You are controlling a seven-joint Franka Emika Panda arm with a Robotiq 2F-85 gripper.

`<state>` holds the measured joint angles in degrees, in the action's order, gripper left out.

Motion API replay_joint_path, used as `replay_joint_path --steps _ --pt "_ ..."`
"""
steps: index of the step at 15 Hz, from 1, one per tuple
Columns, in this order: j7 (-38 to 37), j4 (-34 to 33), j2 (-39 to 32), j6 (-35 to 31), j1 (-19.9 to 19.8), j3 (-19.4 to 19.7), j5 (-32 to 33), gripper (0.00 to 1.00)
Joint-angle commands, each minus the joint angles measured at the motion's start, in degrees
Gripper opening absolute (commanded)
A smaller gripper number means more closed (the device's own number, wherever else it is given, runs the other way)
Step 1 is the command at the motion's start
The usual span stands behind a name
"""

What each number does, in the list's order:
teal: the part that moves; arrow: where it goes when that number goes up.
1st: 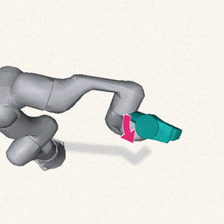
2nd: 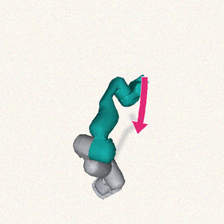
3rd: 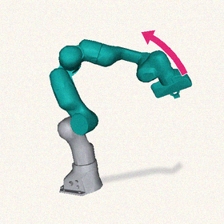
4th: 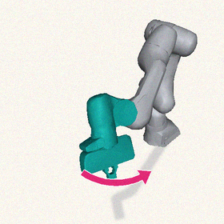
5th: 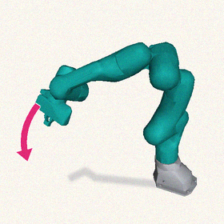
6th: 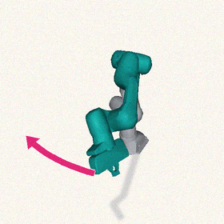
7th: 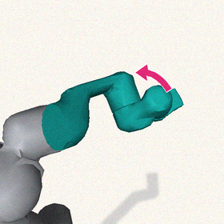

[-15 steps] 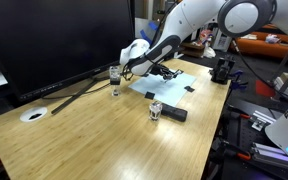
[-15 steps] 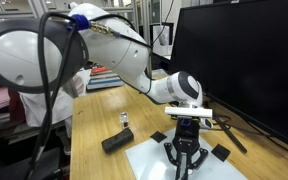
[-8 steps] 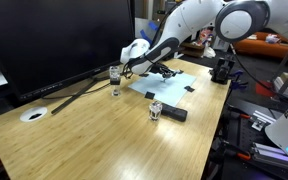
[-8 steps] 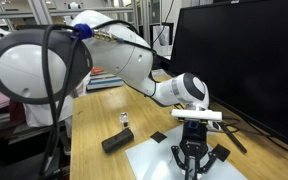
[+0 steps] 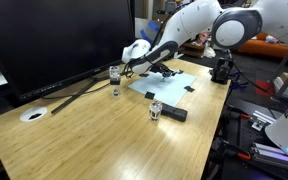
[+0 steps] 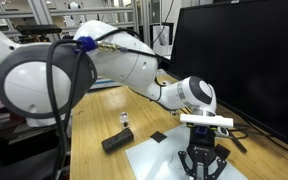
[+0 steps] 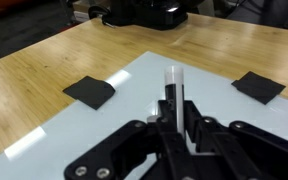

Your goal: Write the letter v on the paper using the marker

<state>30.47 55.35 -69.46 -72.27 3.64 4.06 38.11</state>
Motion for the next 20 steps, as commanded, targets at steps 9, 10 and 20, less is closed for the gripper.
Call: replay_joint_path --steps 9,10,20 --pt "1.12 -0.19 3.97 -4.67 -3.92 -3.08 -6.66 0.05" --pt "0.65 0.42 5.03 -5.46 -4.17 -3.26 -7.44 0.05" --pt "4.14 13.17 13.83 -29.7 -3.13 -6.83 -8.75 0.05"
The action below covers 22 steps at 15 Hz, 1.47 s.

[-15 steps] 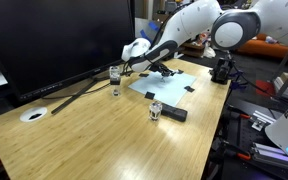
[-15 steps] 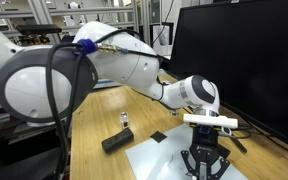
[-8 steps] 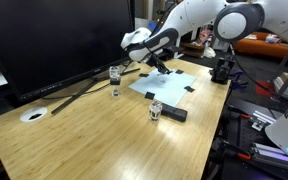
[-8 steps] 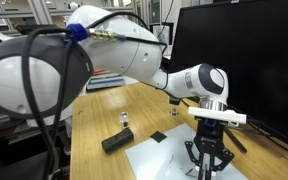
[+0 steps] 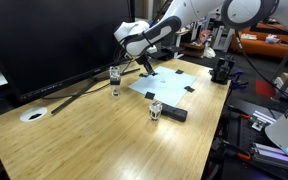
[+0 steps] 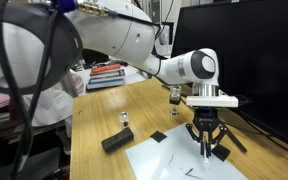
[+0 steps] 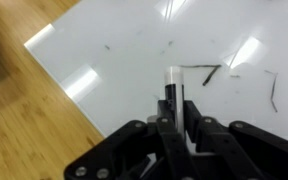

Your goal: Write the letter v on the paper using the marker

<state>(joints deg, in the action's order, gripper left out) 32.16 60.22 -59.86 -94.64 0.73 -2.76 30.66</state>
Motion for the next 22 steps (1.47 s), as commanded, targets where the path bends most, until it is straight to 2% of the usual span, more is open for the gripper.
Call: replay_joint_path --steps 1,6,8,9,10,12,13,22 --pt "2.9 10.0 4.64 -9.25 -0.17 -0.16 -1.43 0.05" --pt "5.79 17.51 7.99 -15.11 -0.27 0.11 -1.29 0.05" --pt "6.65 20.37 9.63 -16.99 -0.54 0.09 -1.41 0.46" --pt "5.53 14.12 6.06 -13.12 1.0 1.24 -1.48 0.51" --pt "5.58 14.71 6.43 -13.4 1.0 1.31 -1.46 0.34" --pt "5.54 14.63 6.29 -13.38 1.15 1.4 -1.44 0.49" --pt "5.52 14.61 6.25 -13.37 1.24 1.45 -1.42 0.51" --pt "5.51 14.6 6.24 -13.36 1.27 1.48 -1.41 0.51"
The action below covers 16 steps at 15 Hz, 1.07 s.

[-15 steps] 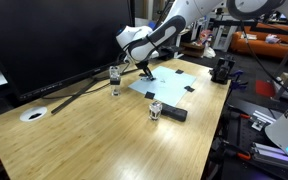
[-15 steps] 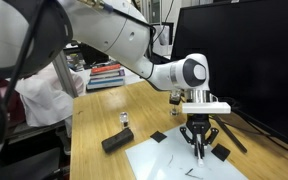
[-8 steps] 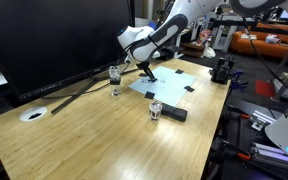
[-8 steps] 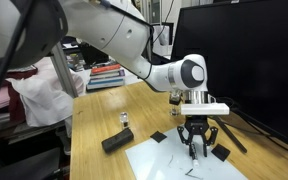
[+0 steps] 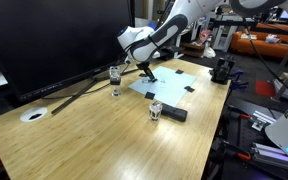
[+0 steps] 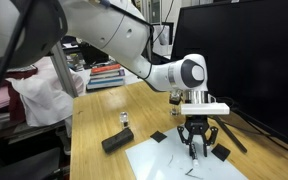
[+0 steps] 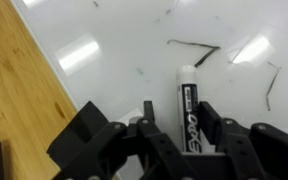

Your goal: Write the letter v on the paper using the marker

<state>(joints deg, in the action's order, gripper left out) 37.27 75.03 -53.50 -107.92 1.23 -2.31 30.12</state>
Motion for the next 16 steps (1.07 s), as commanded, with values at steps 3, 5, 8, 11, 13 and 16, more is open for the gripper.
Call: replay_joint_path --steps 3,5,8,11,13,16 --pt "0.4 -0.21 -0.12 -0.08 0.77 1.04 -0.88 0.51" --pt "0.4 -0.21 -0.12 -0.08 0.77 1.04 -0.88 0.76" --pt "0.33 2.36 2.04 -0.63 1.04 0.88 -0.49 0.9" --pt "0.09 5.6 4.82 -2.0 1.45 0.65 -0.03 1.0" --pt "-0.21 7.82 6.83 -3.16 1.7 0.52 0.25 1.0" --pt "1.33 12.59 10.37 -7.1 1.29 -0.36 0.45 1.0"
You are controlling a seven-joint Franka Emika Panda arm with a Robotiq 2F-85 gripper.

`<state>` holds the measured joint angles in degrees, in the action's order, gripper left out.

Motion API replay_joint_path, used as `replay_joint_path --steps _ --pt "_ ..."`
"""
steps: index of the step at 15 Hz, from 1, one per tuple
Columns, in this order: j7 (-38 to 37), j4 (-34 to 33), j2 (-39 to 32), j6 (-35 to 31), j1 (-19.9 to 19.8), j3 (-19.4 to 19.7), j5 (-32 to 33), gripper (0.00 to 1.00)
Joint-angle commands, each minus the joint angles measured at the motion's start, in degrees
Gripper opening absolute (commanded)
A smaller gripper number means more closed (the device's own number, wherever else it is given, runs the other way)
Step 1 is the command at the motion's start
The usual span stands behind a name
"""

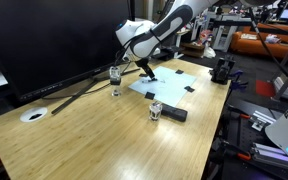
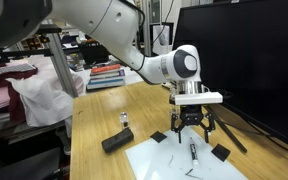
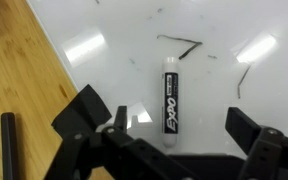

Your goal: Write the letter v on the paper using the marker

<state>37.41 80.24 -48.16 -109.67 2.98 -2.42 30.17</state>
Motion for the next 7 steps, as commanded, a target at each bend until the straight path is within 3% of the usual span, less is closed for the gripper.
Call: replay_joint_path --steps 1,2,3,7 --pt "1.45 8.93 6.0 -6.75 -0.9 -0.8 -0.48 1.0" --pt "1.78 10.17 6.7 -7.36 -1.59 -1.62 -2.25 1.0" --pt "0.43 4.75 3.14 -3.7 0.37 0.04 -1.07 1.0" --pt "0.52 7.42 4.65 -5.32 -0.01 -0.25 -1.79 1.0"
